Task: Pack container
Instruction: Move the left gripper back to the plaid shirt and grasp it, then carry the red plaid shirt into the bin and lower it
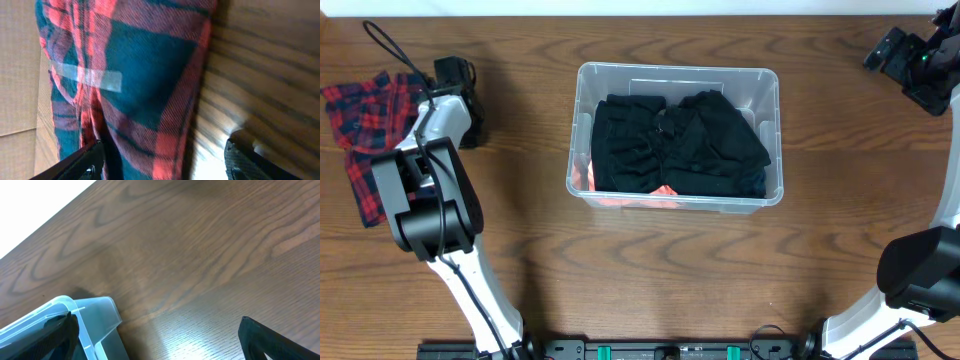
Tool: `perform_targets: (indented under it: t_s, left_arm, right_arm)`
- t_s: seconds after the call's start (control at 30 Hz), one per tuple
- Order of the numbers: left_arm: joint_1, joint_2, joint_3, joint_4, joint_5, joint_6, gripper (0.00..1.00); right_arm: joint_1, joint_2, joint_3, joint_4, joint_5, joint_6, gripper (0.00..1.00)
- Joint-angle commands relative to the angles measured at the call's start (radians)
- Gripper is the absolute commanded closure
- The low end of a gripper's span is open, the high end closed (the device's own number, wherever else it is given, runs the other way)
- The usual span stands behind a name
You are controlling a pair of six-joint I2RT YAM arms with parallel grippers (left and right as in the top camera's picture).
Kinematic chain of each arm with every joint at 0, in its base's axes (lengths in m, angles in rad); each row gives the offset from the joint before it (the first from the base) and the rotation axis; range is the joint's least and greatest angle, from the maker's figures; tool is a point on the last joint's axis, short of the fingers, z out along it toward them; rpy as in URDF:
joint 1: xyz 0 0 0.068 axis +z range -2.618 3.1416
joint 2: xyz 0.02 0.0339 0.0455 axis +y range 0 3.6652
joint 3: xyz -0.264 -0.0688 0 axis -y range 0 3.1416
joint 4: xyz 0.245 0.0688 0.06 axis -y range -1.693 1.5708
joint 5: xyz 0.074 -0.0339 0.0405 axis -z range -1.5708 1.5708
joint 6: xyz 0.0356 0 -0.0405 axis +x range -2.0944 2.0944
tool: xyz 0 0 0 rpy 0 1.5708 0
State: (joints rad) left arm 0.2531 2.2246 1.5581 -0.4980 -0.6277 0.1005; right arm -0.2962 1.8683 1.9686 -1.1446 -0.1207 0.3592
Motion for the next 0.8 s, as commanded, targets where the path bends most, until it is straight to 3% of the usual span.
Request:
perform_targets:
  t_s: [0.0,0.3,0.43,0.6,0.77]
  left_arm:
    - [0.021,0.054,-0.006,0.019,-0.013,-0.02,0.22]
    - [0.082,0.115,-0.006,0.063,-0.013,-0.02,0.24]
    - [0.1,0.113,-0.003,0.054,-0.013,-0.005,0.48]
    - [0.084,0.085,-0.002,0.026,-0.021,0.014,0.91]
    - [0.05,-0.021,-0.002,0.01,-0.021,0.014,0.94]
  right_arm:
    - [0.0,0.009,0.005,0.0,-0.003,0.011,0.01]
    - [0.0,0.009,0.005,0.0,-0.003,0.011,0.01]
    - [0.0,0.009,0.005,0.0,-0.003,0.011,0.01]
    - [0.0,0.009,0.005,0.0,-0.003,0.011,0.01]
    - [0.0,0.009,0.005,0.0,-0.003,0.011,0.01]
